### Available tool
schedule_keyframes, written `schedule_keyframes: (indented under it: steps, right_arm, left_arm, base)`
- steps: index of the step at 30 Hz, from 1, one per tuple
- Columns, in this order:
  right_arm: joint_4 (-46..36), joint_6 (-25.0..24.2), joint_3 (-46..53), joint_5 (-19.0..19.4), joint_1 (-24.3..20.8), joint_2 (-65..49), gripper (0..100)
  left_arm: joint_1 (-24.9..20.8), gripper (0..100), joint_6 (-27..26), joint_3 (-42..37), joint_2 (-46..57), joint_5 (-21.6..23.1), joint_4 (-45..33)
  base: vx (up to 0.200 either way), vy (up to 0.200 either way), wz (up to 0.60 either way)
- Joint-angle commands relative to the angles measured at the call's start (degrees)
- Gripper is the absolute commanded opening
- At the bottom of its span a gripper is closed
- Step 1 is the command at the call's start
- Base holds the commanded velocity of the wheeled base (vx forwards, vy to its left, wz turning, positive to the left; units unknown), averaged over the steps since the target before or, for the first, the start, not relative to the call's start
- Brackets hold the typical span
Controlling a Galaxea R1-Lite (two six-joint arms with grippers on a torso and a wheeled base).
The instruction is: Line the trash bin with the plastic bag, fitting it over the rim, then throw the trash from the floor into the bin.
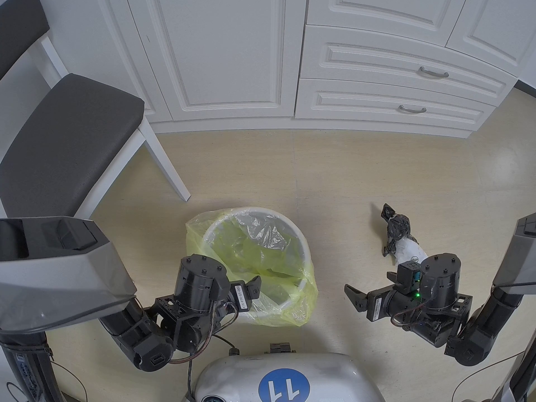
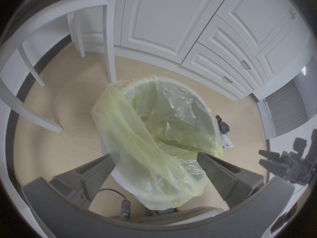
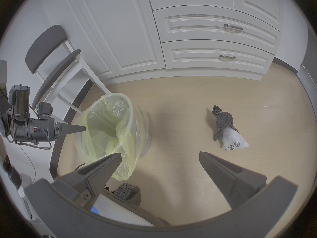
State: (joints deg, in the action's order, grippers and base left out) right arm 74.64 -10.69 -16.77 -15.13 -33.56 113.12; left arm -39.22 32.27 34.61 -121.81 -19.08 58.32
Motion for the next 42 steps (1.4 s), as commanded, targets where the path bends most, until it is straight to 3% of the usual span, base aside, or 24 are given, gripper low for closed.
schedule_keyframes:
  steps: [1, 3, 4, 22, 29, 38, 42]
  right_arm:
    - [0.4, 0.0, 0.3, 0.0, 0.0, 0.6, 100]
    - [0.4, 0.0, 0.2, 0.1, 0.0, 0.7, 100]
    - [0.4, -0.1, 0.2, 0.1, 0.0, 1.0, 100]
    - [0.6, 0.0, 0.3, -0.1, 0.3, 0.6, 100]
    - [0.6, 0.1, 0.3, -0.1, -0.3, 0.5, 100]
    - [1.3, 1.0, 0.3, -0.1, -0.3, 1.1, 100]
    - [1.3, 1.0, 0.0, 0.0, -0.4, 1.8, 100]
  left_arm:
    - [0.1, 100, 1.2, 0.1, -0.5, 1.3, 0.4]
    - [0.1, 100, 1.3, 0.1, -0.4, 1.3, 0.4]
    - [0.1, 0, 1.3, 0.0, -0.3, 1.3, 0.5]
    - [2.3, 0, -0.2, -8.6, 4.0, 1.0, 0.5]
    - [2.8, 0, -7.5, -16.4, 5.6, 1.1, 0.5]
    - [6.6, 0, -8.4, -13.9, -4.3, 1.9, 0.6]
    - [9.9, 0, -8.5, -9.4, -8.7, 5.2, 0.6]
  base:
    - [0.0, 0.0, 0.0]
    - [0.0, 0.0, 0.0]
    - [0.0, 0.0, 0.0]
    - [0.0, 0.0, 0.0]
    - [0.0, 0.0, 0.0]
    - [0.0, 0.0, 0.0]
    - [0.0, 0.0, 0.0]
